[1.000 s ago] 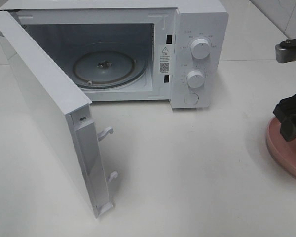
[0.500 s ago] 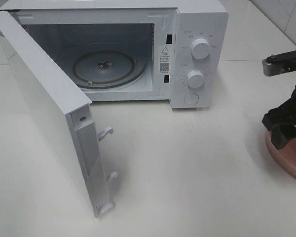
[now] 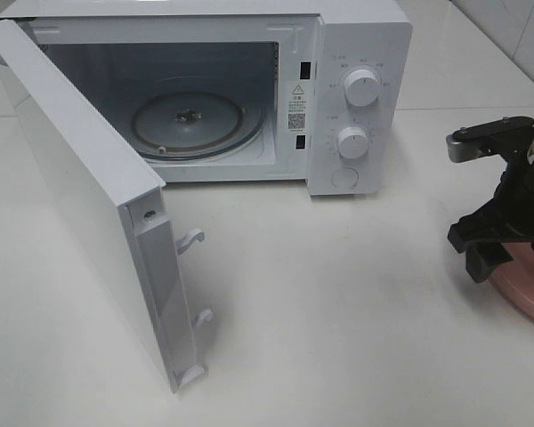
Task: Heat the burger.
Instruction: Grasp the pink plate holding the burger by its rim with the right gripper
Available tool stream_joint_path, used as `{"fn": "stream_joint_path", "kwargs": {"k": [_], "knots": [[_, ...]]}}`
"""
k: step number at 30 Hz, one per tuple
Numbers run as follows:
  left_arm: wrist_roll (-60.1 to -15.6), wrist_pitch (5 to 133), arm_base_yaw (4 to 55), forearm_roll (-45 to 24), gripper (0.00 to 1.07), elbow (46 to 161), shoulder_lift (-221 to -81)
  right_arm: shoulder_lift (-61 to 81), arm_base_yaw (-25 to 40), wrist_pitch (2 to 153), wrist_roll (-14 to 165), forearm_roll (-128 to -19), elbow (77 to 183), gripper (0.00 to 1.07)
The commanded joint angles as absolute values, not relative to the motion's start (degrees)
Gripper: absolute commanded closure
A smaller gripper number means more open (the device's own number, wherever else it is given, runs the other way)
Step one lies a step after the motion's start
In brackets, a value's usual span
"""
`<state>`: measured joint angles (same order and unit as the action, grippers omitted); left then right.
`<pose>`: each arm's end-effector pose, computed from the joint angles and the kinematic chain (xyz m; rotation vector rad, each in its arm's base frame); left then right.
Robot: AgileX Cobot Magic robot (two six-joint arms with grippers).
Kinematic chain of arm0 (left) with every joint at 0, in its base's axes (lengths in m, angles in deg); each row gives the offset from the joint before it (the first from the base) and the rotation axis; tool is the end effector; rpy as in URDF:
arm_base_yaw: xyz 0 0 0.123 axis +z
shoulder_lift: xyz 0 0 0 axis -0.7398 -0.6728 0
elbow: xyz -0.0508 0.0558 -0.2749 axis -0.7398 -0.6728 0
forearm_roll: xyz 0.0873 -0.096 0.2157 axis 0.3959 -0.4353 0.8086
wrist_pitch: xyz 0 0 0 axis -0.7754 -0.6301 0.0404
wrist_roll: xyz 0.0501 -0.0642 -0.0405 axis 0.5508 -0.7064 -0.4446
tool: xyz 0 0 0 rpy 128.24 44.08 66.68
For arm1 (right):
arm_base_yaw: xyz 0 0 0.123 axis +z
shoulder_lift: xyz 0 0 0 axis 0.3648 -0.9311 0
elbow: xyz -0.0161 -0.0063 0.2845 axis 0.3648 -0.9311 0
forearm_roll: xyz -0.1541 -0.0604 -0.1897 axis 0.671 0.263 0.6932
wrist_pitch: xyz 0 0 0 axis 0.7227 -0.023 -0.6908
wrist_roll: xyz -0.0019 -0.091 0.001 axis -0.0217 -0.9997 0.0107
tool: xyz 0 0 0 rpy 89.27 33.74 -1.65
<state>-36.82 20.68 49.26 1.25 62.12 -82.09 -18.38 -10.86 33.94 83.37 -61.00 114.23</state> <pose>-0.0051 -0.0038 0.2788 0.0594 2.0190 0.0144 0.2919 0.0413 0.1644 -0.4123 2.9266 -0.1975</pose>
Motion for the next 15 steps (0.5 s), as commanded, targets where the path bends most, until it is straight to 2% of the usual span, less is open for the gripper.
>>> {"fn": "stream_joint_path", "kwargs": {"k": [1, 15], "knots": [[-36.99, 20.86, 49.32, 1.42, 0.07, 62.0, -80.83, -19.76, -11.26, 35.14, 83.88, -60.83, 114.4, 0.31], [-36.99, 20.86, 49.32, 1.42, 0.07, 62.0, -80.83, -26.06, -11.26, 41.16, 85.78, -59.34, 114.29, 0.31]]}}
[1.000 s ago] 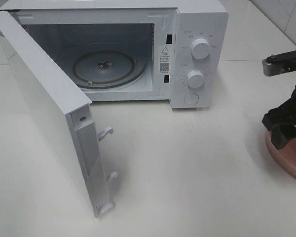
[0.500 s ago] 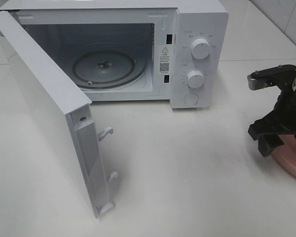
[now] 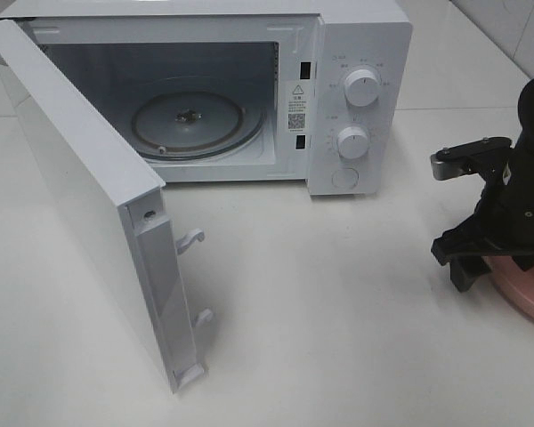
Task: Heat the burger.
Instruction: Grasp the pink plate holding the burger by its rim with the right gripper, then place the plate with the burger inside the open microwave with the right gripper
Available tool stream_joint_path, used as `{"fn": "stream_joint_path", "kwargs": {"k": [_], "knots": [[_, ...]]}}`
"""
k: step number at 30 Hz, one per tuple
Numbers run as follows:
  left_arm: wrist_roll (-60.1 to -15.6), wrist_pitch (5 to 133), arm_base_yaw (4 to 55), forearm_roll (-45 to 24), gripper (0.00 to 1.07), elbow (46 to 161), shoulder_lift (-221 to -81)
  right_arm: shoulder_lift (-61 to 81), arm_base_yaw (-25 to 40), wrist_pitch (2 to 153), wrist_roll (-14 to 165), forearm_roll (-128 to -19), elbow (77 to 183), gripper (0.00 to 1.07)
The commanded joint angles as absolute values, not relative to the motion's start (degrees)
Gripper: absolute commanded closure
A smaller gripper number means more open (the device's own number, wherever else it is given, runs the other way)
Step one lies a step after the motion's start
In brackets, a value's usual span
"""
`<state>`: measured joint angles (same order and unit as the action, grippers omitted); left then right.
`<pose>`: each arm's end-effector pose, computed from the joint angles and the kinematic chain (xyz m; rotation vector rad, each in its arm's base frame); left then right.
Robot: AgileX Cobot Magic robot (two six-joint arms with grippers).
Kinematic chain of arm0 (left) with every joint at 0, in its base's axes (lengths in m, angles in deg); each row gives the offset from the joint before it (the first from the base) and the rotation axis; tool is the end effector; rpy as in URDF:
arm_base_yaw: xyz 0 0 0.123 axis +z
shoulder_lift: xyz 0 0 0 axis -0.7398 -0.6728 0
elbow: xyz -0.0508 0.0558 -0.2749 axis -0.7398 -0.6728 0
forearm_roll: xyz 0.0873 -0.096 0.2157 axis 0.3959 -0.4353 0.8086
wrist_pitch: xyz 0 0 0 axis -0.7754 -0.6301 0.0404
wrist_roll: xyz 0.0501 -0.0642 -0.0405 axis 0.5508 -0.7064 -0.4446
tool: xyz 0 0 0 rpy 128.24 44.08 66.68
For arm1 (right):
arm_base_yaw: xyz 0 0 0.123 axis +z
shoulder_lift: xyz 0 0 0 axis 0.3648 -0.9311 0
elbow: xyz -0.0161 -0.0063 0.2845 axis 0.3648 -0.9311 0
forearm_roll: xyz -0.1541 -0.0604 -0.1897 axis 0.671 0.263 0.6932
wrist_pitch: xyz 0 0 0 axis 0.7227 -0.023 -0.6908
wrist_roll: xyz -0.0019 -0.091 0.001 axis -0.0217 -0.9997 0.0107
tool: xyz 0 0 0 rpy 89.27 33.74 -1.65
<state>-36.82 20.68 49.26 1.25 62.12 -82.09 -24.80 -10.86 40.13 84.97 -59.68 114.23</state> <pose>-0.0051 -0.0038 0.2788 0.0594 2.0190 0.0144 0.3042 0.0441 0.1322 -0.4217 2.9286 -0.1898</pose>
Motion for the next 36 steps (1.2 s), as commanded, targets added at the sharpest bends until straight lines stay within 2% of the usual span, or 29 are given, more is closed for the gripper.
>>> {"fn": "stream_joint_path", "kwargs": {"k": [1, 11, 12, 14, 15, 18, 20, 21, 23, 24, 25, 28, 36], "knots": [[-36.99, 20.86, 49.32, 1.42, 0.07, 62.0, -80.83, -26.4, -11.26, 41.39, 85.78, -59.17, 114.29, 0.31], [-36.99, 20.86, 49.32, 1.42, 0.07, 62.0, -80.83, -29.44, -11.26, 42.65, 88.64, -56.59, 114.29, 0.33], [-36.99, 20.86, 49.32, 1.42, 0.07, 62.0, -80.83, -29.5, -11.26, 42.65, 89.61, -56.02, 114.29, 0.38], [-36.99, 20.86, 49.32, 1.42, 0.07, 62.0, -80.83, -29.5, -11.26, 42.59, 90.19, -55.67, 114.29, 0.41], [-36.99, 20.86, 49.32, 1.42, 0.07, 62.0, -80.83, -29.5, -11.26, 42.36, 91.05, -54.87, 114.29, 0.49], [-36.99, 20.86, 49.32, 1.42, 0.07, 62.0, -80.83, -29.5, -11.26, 42.3, 91.68, -54.47, 114.29, 0.55], [-36.99, 20.86, 49.32, 1.42, 0.07, 62.0, -80.83, -29.5, -11.26, 42.13, 92.65, -53.5, 114.29, 0.79], [-36.99, 20.86, 49.32, 1.42, 0.07, 62.0, -80.83, -29.5, -11.26, 42.13, 92.65, -53.5, 114.29, 0.79], [-36.99, 20.86, 49.32, 1.42, 0.07, 62.0, -80.83, -29.5, -11.26, 41.56, 92.77, -53.32, 114.29, 0.94], [-36.99, 20.86, 49.32, 1.42, 0.07, 62.0, -80.83, -29.5, -11.26, 41.56, 92.77, -53.32, 114.29, 0.94], [-36.99, 20.86, 49.32, 1.42, 0.07, 62.0, -80.83, -29.5, -11.26, 41.33, 92.77, -53.32, 114.29, 1.03], [-36.99, 20.86, 49.32, 1.42, 0.07, 62.0, -80.83, -29.5, -11.26, 41.33, 92.77, -53.32, 114.29, 1.07], [-36.99, 20.86, 49.32, 1.42, 0.07, 62.0, -80.83, -29.33, -11.26, 40.18, 94.2, -52.12, 114.29, 1.07]]}}
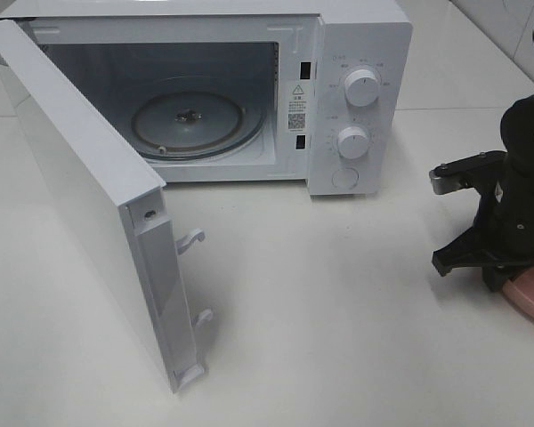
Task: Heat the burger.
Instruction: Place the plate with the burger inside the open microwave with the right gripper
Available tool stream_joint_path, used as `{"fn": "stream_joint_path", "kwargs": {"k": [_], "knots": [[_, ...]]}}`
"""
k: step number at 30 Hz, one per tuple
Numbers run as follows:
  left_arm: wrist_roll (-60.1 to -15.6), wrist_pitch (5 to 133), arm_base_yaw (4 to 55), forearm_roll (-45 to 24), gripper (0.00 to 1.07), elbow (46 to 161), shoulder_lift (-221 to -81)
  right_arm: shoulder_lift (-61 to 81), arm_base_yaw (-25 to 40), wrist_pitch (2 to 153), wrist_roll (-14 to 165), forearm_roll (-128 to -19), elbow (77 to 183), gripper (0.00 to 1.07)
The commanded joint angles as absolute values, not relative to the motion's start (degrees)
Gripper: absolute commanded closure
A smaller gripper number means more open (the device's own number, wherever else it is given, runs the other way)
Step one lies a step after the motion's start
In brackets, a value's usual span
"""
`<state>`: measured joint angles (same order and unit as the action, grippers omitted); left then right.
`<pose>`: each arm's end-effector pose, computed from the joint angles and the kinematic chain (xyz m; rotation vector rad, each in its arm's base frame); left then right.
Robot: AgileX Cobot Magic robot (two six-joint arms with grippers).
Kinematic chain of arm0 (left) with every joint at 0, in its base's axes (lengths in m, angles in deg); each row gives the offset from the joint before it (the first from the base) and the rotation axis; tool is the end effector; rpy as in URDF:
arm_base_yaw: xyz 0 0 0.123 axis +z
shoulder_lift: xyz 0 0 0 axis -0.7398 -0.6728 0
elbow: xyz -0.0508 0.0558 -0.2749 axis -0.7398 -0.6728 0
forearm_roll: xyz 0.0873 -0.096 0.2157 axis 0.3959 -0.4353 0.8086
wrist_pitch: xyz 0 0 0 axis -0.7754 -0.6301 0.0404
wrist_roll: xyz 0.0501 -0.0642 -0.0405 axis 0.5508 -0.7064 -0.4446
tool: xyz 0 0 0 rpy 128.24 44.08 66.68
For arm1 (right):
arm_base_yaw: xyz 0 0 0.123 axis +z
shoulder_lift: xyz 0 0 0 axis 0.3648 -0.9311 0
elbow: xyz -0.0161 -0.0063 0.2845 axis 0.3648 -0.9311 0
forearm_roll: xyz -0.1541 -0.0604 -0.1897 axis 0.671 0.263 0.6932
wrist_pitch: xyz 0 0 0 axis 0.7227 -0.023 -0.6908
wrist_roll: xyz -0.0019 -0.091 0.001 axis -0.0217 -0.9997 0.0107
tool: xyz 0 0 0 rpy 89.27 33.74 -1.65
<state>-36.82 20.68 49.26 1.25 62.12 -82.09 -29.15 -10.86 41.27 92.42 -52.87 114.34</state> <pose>-0.0051 -0.0038 0.2788 0.0594 2.0190 0.0144 0.3085 0.0396 0.1105 -0.3863 2.9605 -0.2791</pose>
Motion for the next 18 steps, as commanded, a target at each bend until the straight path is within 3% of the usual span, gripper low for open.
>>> {"fn": "stream_joint_path", "kwargs": {"k": [1, 18], "knots": [[-36.99, 20.86, 49.32, 1.42, 0.07, 62.0, -80.83, -29.33, -11.26, 40.18, 94.2, -52.12, 114.29, 1.07], [-36.99, 20.86, 49.32, 1.42, 0.07, 62.0, -80.83, -25.09, -11.09, 34.28, 99.76, -47.65, 114.29, 1.07]]}}
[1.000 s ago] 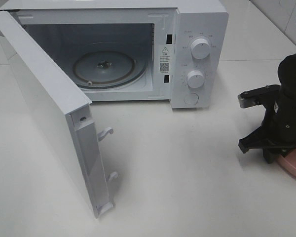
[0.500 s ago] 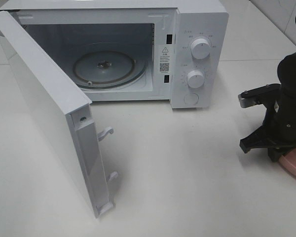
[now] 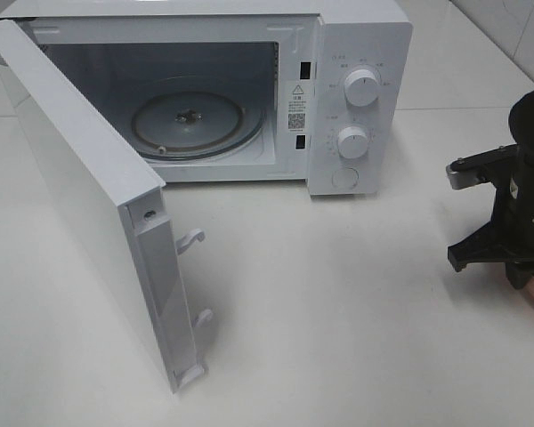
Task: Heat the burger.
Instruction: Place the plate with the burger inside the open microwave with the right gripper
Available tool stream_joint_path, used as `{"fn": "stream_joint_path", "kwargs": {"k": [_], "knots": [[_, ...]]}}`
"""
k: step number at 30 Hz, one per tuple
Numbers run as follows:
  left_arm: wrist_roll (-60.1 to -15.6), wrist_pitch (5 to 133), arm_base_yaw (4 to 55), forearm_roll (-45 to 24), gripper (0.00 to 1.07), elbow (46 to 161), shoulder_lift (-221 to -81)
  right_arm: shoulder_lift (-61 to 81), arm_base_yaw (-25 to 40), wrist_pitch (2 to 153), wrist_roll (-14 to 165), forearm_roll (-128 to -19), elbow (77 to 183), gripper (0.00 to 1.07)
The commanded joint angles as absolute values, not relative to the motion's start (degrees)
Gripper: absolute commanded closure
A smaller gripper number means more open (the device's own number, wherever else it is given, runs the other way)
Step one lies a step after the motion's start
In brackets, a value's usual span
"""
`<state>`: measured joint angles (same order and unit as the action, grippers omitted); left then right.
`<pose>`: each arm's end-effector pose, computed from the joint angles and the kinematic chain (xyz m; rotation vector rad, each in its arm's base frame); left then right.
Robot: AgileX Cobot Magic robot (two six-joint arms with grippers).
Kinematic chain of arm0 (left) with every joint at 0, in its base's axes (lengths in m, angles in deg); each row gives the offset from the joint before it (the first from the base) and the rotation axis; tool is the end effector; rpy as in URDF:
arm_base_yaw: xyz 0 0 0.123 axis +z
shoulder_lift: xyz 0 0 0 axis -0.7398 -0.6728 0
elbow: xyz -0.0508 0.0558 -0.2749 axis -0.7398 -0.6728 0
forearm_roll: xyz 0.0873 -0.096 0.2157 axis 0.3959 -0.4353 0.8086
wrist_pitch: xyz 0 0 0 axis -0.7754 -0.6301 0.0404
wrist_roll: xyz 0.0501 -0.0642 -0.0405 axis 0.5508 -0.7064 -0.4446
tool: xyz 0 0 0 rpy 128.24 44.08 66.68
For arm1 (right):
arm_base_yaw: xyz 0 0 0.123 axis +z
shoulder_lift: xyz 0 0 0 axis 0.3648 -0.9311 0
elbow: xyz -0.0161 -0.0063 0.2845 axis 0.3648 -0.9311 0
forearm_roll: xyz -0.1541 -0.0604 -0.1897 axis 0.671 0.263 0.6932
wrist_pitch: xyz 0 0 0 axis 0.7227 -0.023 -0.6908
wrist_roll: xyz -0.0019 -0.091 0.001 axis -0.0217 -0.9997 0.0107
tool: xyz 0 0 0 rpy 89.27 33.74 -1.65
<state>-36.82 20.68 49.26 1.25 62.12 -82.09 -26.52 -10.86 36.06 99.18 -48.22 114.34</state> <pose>-0.0051 -0.0038 0.2788 0.0594 2.0190 0.0144 0.3035 0.0319 0.1254 -0.2827 2.9748 -0.3870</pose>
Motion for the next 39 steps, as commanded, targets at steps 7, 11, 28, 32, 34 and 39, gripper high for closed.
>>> {"fn": "stream_joint_path", "kwargs": {"k": [7, 11, 28, 32, 34, 39], "knots": [[-36.99, 20.86, 49.32, 1.42, 0.07, 62.0, -80.83, -23.42, -8.51, 31.88, 101.88, -44.79, 114.29, 1.07], [-36.99, 20.86, 49.32, 1.42, 0.07, 62.0, -80.83, -23.2, -7.59, 30.33, 102.85, -43.58, 114.29, 1.07], [-36.99, 20.86, 49.32, 1.42, 0.07, 62.0, -80.83, -18.78, -0.66, 24.26, 105.37, -40.26, 113.71, 1.07], [-36.99, 20.86, 49.32, 1.42, 0.07, 62.0, -81.0, -15.75, 1.12, 24.2, 105.37, -40.26, 110.85, 1.07], [-36.99, 20.86, 49.32, 1.42, 0.07, 62.0, -81.0, -14.37, 1.75, 24.14, 105.37, -40.26, 109.47, 1.07], [-36.99, 20.86, 49.32, 1.42, 0.07, 62.0, -81.0, -11.22, 4.21, 23.0, 105.37, -40.32, 107.07, 1.07]]}}
